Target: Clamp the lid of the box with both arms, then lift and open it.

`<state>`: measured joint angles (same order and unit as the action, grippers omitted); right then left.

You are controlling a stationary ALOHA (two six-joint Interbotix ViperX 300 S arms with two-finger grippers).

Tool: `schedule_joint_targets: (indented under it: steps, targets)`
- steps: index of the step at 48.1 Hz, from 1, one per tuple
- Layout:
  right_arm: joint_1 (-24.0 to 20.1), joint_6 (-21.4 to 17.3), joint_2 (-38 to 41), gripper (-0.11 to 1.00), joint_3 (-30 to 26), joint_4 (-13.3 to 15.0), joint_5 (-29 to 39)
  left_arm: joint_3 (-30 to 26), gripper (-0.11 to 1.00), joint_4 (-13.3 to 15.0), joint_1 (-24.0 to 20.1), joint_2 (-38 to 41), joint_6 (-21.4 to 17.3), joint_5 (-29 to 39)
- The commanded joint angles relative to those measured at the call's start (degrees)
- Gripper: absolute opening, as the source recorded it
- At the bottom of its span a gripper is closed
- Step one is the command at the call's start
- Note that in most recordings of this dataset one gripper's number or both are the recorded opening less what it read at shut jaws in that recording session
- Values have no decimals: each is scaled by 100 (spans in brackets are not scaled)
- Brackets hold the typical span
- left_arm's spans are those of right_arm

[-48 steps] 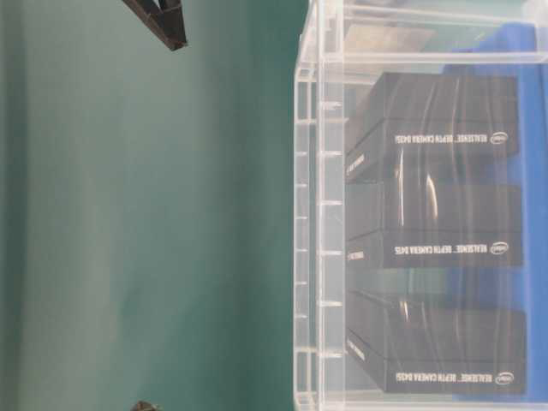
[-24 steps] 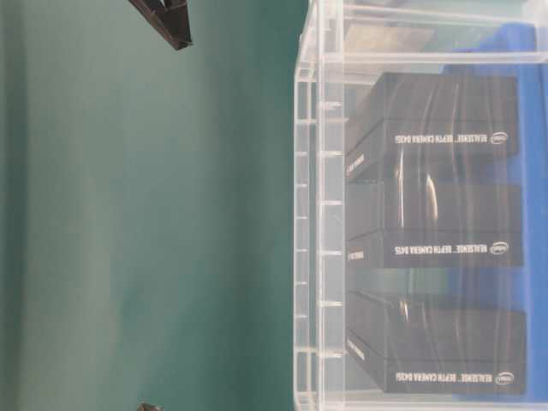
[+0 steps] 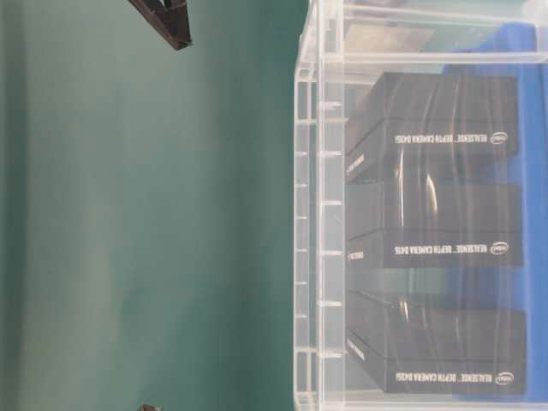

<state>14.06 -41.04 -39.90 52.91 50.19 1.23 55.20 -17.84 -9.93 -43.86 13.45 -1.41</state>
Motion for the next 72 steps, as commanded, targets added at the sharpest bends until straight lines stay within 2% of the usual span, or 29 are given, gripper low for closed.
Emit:
schedule_joint_targets:
  steps: [1,21,33,49,72]
  targets:
    - [9,-9,-18,1,-70,-18,-35,-62,1,0,18,-9,9,-62]
    - [18,-18,-18,1,-70,-18,-114,-53,1,9,35,-35,26,-70]
    - [9,-70,-9,1,-26,-44,-176,-53,1,9,308,-35,26,-70]
    - [-281,-79,-9,1,18,-44,-246,-53,1,9,501,-44,26,-70]
    - [-281,-88,-9,1,18,-44,-246,-18,1,9,501,-35,26,-44]
